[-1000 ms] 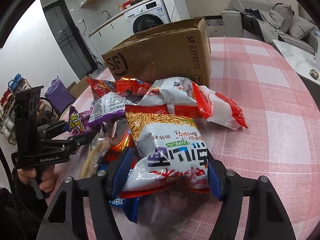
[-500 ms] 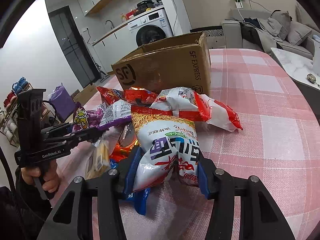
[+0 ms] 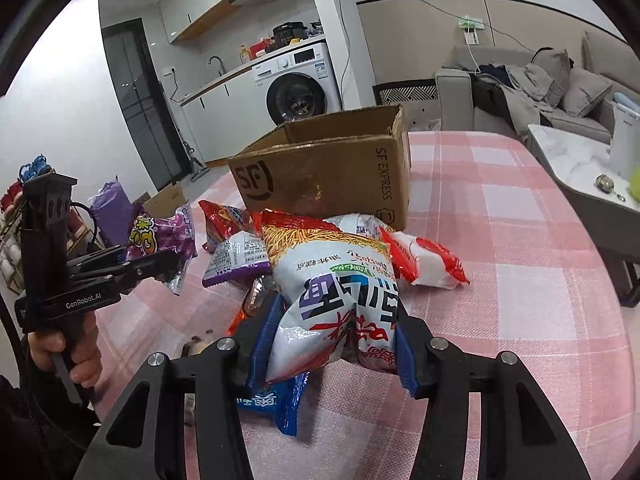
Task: Organize snacks
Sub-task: 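Close the left tool on the purple candy bag while the right tool grasps the white noodle bag, then lift both held bags and carry them over the open cardboard box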
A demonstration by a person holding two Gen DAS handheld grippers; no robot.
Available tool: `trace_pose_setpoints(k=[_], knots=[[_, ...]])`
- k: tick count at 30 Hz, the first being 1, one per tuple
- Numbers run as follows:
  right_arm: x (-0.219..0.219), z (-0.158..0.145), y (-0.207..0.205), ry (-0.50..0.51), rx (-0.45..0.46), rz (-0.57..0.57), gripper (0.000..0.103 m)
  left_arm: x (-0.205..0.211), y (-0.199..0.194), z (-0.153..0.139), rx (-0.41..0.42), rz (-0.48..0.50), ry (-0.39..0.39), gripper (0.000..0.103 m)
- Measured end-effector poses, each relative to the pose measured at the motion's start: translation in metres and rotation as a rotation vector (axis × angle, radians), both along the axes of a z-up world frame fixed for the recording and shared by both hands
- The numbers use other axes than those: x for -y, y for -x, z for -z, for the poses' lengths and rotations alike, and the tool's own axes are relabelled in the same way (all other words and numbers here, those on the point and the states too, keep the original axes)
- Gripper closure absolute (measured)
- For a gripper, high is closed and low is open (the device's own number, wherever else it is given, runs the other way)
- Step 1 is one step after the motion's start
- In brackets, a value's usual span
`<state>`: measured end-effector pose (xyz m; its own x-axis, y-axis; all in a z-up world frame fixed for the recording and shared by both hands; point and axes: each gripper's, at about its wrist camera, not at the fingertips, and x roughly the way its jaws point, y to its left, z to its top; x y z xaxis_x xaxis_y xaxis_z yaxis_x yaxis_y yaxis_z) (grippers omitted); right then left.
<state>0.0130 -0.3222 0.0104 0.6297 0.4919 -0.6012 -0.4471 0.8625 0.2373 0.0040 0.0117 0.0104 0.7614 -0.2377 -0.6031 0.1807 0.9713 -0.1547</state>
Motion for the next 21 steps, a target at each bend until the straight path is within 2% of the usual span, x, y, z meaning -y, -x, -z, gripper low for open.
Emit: trace_pose_setpoints(k=[10,21], knots=[[-0.005,-0.019,0.004,0.058,0.061,0.03,0.051,0.007,0.006,-0.022,0.043,0.006,-0.002,0.063],[-0.02,-0.037,-0.006,0.065,0.09,0.014,0.051,0.011,-0.015,-0.042,0.067,-0.016,-0.008,0.063]])
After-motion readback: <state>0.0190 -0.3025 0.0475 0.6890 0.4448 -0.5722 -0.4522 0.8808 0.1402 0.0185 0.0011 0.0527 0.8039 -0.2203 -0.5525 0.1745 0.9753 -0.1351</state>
